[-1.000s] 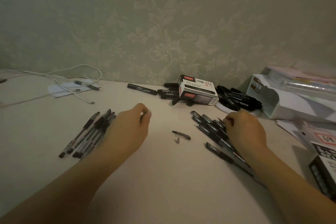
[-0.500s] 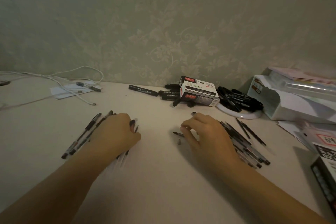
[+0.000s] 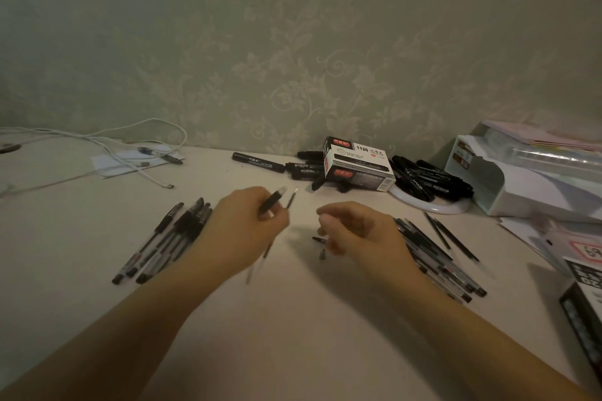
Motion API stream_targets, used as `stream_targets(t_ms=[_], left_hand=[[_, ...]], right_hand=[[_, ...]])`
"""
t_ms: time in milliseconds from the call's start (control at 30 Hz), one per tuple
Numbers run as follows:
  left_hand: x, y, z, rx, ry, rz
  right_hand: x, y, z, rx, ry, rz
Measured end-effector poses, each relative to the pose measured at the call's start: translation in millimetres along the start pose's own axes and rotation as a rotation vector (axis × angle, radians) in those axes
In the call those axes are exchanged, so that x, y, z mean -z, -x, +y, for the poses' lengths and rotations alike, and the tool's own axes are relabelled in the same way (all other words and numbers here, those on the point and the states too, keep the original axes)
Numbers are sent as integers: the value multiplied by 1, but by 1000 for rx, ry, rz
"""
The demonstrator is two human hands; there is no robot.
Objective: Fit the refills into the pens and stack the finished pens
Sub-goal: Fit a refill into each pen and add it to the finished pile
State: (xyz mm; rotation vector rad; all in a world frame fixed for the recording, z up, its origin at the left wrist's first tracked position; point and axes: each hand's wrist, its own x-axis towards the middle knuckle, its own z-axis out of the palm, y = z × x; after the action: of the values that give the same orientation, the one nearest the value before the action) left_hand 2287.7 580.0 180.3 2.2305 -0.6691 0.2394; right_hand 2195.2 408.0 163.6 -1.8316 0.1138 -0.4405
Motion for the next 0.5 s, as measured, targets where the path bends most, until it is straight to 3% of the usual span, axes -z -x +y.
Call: stream_targets(t_ms=[133, 267, 500], left_hand=[[-13, 10, 11, -121, 198, -98], [-23, 15, 10, -196, 180, -128], [-22, 15, -3, -238, 60, -213]], right_hand=[[-2, -3, 0, -127, -277, -86], [-1, -3, 5, -93, -273, -66], [16, -13, 5, -38, -289, 310]])
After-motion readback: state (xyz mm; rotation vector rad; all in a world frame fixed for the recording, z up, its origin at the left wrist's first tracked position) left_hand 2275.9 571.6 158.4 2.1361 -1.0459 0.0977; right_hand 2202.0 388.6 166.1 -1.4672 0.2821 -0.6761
